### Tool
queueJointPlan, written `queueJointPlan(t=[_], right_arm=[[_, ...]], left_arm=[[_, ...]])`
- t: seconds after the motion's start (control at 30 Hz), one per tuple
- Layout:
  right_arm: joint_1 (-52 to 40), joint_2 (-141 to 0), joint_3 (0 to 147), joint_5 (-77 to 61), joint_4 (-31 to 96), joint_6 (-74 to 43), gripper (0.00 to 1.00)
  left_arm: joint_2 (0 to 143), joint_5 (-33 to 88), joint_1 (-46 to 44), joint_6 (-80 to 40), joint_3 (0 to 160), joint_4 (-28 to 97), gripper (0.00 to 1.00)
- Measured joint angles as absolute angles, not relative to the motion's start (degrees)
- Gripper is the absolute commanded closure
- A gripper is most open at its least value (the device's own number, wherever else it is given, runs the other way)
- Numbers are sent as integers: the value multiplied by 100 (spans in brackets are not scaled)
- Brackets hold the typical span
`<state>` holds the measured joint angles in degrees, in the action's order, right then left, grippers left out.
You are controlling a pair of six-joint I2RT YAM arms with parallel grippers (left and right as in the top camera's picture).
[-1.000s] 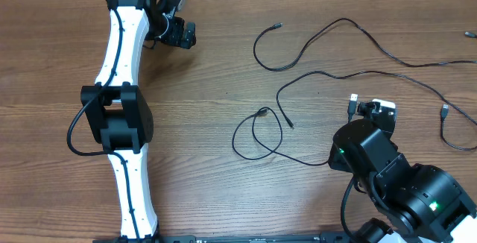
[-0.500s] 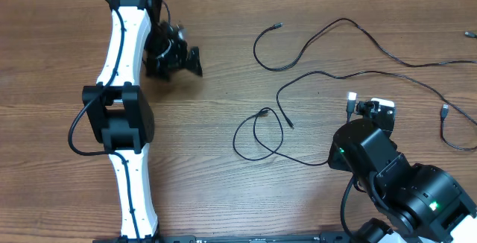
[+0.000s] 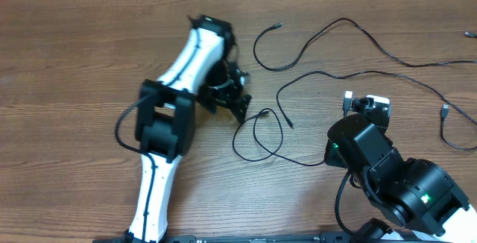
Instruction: Untangle cables
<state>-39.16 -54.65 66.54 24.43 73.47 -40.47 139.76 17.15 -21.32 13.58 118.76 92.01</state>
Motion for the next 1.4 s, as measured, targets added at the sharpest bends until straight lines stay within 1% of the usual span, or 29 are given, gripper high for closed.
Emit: queueJointPlan(t=[0.13, 0.3, 0.53, 0.93, 1.17, 1.23, 1.3, 1.37, 1.4], right_arm=[[-3916, -5465, 6654, 2445, 7347, -4047, 96], [-3916, -5465, 6654, 2443, 7347, -4047, 96], [-3913, -5465, 6654, 2445, 7249, -4047, 96], [-3913, -5476, 6654, 2445, 7177, -4045, 96], [-3916, -5476, 6654, 2447, 7155, -4047, 96], [-3916, -5476, 6654, 2447, 7157, -4047, 96], [-3916, -5476, 6654, 2445, 7153, -4047, 96], [-3913, -5476, 6654, 2445, 7155, -4047, 96], [-3913, -5476, 6654, 2447, 7155, -4047, 96]], left_arm=[[13976, 919, -2504, 751, 11657, 8573, 1], [13928, 443, -2596, 449, 11445, 8429, 1], [13668, 384, -2641, 620, 10936, 8147, 0], [13139, 5, -2928, 572, 9950, 7157, 0], [12954, 91, -3002, 591, 9710, 5859, 1], [12916, 126, -3002, 589, 9636, 5566, 7], [12884, 115, -3000, 585, 9568, 5441, 28], [12873, 82, -2976, 609, 9535, 5339, 46], [12873, 86, -2961, 622, 9531, 5293, 64]])
